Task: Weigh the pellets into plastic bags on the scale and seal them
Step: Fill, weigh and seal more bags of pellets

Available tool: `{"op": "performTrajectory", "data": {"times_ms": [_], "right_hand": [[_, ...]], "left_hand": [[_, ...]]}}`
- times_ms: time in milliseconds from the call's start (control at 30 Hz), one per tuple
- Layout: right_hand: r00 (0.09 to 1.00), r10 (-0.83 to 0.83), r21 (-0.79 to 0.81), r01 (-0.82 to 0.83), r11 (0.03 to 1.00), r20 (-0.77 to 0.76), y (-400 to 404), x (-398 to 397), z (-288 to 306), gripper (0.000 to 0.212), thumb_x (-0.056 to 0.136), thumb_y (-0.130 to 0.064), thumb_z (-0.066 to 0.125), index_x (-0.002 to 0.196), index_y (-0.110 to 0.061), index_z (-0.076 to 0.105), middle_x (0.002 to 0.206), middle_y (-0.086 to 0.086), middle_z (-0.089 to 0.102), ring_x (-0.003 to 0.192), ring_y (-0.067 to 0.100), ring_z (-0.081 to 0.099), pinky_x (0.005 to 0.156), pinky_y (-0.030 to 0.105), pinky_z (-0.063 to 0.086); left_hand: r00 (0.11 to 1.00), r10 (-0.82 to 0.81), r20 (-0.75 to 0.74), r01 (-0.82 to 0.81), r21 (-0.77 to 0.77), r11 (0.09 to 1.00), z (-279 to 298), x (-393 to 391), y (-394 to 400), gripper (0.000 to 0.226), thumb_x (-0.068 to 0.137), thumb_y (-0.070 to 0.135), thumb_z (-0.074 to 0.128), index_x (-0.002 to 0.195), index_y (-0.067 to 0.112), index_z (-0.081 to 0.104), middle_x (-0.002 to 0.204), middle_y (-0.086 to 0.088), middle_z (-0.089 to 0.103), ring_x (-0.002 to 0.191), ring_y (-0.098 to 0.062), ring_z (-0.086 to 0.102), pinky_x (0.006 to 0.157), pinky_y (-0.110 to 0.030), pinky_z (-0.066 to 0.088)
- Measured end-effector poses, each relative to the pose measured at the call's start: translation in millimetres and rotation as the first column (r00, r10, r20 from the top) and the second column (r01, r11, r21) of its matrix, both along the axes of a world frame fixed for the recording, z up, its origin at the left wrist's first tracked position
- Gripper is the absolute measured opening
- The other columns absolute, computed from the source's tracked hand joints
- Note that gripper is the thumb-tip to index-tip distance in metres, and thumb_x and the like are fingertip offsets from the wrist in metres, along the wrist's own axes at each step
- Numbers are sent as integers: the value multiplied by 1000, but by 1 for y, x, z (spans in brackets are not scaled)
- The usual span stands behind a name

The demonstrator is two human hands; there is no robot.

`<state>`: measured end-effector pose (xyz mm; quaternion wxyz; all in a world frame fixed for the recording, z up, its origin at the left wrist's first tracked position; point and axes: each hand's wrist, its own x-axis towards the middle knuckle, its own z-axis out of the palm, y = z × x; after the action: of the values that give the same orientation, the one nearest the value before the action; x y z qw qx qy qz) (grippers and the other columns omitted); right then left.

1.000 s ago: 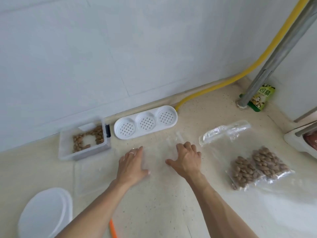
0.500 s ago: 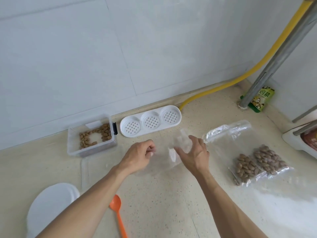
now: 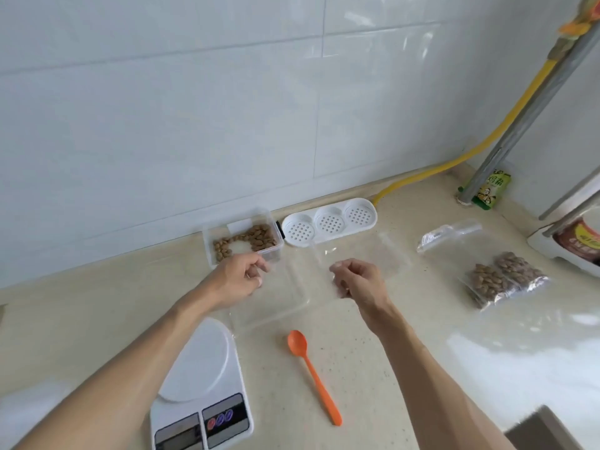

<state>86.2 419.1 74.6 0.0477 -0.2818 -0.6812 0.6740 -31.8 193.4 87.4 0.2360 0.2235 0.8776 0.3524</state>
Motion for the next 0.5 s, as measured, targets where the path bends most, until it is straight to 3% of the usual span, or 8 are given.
{"op": "performTrajectory", "data": {"times_ms": [167, 267, 367, 500], "right_hand": [[987, 72, 54, -80, 995, 141, -97, 4, -18, 16, 90, -5, 61, 76, -8, 66, 59, 2, 61, 50, 13, 50, 52, 25, 43], [964, 112, 103, -140, 985, 242, -144, 5, -30, 12, 92, -11, 62, 82, -8, 68, 69, 4, 68, 56, 12, 57, 57, 26, 49], [945, 101, 152, -154, 976, 312, -175, 5, -40, 11, 92, -15, 63, 86, -10, 70, 74, 2, 70, 61, 11, 60, 61, 27, 52], [935, 21, 200, -97, 975, 353, -191, 0, -49, 13, 91, -14, 61, 81, -14, 69, 73, 0, 69, 65, 12, 61, 70, 33, 56]], "left_hand": [[999, 28, 27, -26, -52, 998, -7, 2, -105, 19, 81, 12, 73, 92, 26, 65, 70, 4, 66, 61, -7, 60, 64, -24, 47], [998, 58, -10, -59, -154, 986, -19, 2, -152, 18, 83, 14, 71, 91, 29, 65, 78, 5, 67, 72, -9, 61, 67, -21, 45], [995, 82, -53, -90, -189, 978, -35, 7, -180, 20, 86, 11, 65, 96, 28, 63, 88, 5, 62, 75, -9, 61, 66, -20, 44], [989, 91, -120, -114, -199, 973, -53, 11, -187, 22, 84, 11, 66, 98, 26, 59, 96, 4, 59, 80, -12, 57, 75, -26, 44]]}}
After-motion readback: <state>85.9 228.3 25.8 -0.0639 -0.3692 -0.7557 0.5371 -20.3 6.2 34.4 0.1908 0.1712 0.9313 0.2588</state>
